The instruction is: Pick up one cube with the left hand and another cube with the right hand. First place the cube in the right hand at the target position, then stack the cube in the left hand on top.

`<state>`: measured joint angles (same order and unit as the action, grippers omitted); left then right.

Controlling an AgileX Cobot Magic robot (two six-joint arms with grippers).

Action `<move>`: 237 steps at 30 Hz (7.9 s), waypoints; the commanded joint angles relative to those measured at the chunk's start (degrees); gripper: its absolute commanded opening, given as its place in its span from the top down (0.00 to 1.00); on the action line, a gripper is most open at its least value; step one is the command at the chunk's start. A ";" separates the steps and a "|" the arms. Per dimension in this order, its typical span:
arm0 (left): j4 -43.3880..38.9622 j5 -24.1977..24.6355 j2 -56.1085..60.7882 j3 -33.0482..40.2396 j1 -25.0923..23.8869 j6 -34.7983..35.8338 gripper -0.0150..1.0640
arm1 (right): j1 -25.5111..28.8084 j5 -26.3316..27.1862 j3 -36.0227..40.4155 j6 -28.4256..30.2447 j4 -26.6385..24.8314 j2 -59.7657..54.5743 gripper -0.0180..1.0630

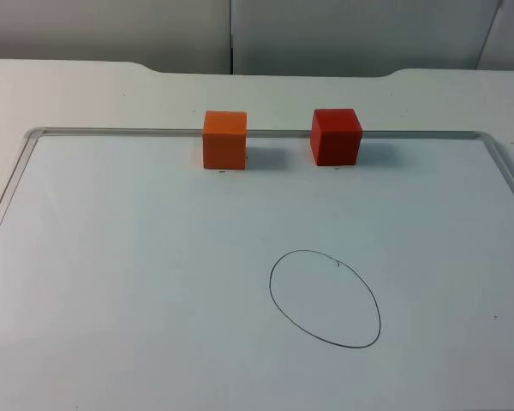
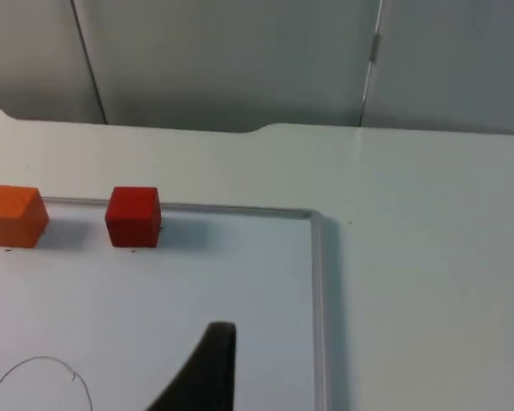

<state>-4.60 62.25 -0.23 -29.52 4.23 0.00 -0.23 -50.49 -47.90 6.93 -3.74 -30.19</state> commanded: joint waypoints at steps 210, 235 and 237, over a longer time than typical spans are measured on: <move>8.05 7.72 -149.18 -110.34 21.19 17.17 0.01 | -24.90 -11.33 -38.87 -4.29 7.96 -24.51 0.99; 8.47 5.96 -150.84 -110.34 21.42 15.30 0.04 | -24.90 -11.32 -38.87 -3.43 7.83 -24.51 0.99; 8.47 5.49 -150.96 -110.34 21.53 15.17 0.04 | -24.90 -11.32 -38.87 -3.43 7.83 -24.51 0.99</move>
<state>3.72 68.18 -151.01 -139.41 25.40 15.09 -25.03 -62.48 -87.03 2.89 4.43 -54.84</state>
